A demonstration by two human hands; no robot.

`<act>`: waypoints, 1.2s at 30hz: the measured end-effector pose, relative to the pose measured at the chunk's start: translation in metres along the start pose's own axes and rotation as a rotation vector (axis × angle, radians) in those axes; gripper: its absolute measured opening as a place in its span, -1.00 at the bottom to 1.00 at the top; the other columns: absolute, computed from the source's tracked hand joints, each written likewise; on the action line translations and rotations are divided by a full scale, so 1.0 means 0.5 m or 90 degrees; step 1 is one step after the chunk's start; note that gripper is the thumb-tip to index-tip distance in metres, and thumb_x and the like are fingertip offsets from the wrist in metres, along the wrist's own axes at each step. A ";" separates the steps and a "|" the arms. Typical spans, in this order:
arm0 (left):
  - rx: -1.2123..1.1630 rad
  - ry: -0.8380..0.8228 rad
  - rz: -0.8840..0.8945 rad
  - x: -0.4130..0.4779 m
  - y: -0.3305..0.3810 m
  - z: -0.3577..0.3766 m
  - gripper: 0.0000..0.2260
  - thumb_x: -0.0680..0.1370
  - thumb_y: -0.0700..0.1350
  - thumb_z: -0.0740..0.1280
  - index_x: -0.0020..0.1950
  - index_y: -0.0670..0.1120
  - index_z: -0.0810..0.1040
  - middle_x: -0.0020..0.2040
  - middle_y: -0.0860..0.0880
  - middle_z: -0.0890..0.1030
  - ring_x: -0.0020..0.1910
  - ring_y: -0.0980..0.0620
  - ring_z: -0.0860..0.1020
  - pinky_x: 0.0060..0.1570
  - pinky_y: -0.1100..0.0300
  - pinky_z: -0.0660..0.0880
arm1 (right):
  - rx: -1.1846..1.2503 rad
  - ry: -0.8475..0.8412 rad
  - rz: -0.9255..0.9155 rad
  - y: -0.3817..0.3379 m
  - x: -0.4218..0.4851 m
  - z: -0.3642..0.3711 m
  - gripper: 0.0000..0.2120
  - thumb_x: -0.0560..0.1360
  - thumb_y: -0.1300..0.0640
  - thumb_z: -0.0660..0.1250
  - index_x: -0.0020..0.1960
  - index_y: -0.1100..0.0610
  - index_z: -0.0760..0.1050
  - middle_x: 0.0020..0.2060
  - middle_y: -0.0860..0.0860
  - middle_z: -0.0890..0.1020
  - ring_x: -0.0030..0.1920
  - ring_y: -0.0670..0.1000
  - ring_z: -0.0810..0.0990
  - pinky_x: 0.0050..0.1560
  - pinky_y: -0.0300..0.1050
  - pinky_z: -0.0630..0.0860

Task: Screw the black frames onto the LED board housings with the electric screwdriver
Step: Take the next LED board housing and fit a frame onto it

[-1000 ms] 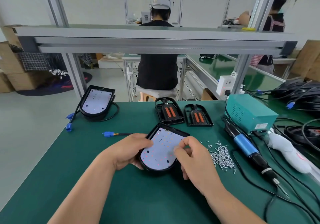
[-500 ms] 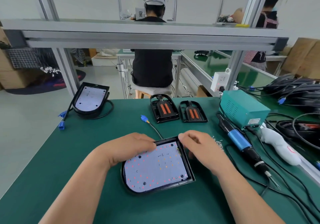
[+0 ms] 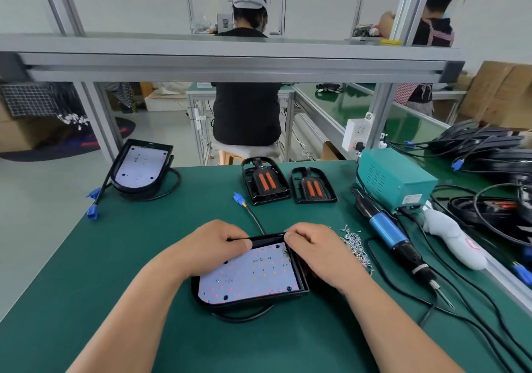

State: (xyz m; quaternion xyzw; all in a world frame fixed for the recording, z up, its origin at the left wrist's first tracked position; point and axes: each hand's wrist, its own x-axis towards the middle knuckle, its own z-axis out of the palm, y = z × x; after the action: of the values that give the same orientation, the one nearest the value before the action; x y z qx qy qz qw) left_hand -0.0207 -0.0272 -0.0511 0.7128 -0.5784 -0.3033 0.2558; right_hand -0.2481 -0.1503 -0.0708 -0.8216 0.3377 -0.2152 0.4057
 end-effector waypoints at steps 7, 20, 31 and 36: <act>0.067 -0.007 0.019 -0.001 0.000 0.009 -0.66 0.57 0.13 0.29 -0.18 -0.13 0.38 -0.26 -0.12 0.36 -0.30 0.05 0.31 -0.22 0.11 0.27 | -0.022 0.193 0.023 0.006 0.050 -0.036 -0.87 0.59 -0.08 0.36 -0.09 -0.10 0.62 -0.24 -0.17 0.68 -0.18 -0.13 0.63 -0.12 -0.16 0.52; -0.089 -0.038 -0.019 -0.016 -0.010 -0.024 -0.83 0.55 0.02 0.38 0.05 0.12 0.75 -0.12 0.06 0.74 -0.20 0.13 0.63 -0.08 0.16 0.56 | -0.293 0.144 -0.030 -0.071 0.291 -0.002 -0.68 0.60 0.04 0.32 0.07 0.32 0.58 -0.09 0.24 0.67 -0.07 0.27 0.63 -0.09 0.15 0.59; -0.146 -0.054 -0.014 -0.018 -0.022 -0.034 -0.76 0.60 -0.09 0.35 0.12 0.15 0.77 -0.05 0.15 0.77 -0.14 0.27 0.68 -0.17 0.43 0.50 | -0.481 0.110 -0.020 -0.073 0.363 0.052 -0.62 0.55 -0.14 0.36 0.12 0.15 0.41 -0.10 0.04 0.54 -0.08 0.17 0.59 -0.30 -0.02 0.34; -0.163 -0.036 -0.013 -0.016 -0.031 -0.036 -0.78 0.59 -0.07 0.38 0.13 0.11 0.77 0.06 0.12 0.77 0.08 0.11 0.71 0.18 0.16 0.60 | -0.368 0.115 0.007 -0.060 0.358 0.040 -0.70 0.47 0.03 0.41 0.05 0.17 0.40 -0.22 0.05 0.55 -0.18 0.15 0.57 -0.37 -0.02 0.32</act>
State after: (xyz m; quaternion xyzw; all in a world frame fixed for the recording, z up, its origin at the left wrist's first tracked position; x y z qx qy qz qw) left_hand 0.0016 -0.0160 -0.0488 0.6714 -0.5345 -0.3975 0.3249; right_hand -0.1025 -0.2569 -0.0438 -0.8788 0.4242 -0.1799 0.1243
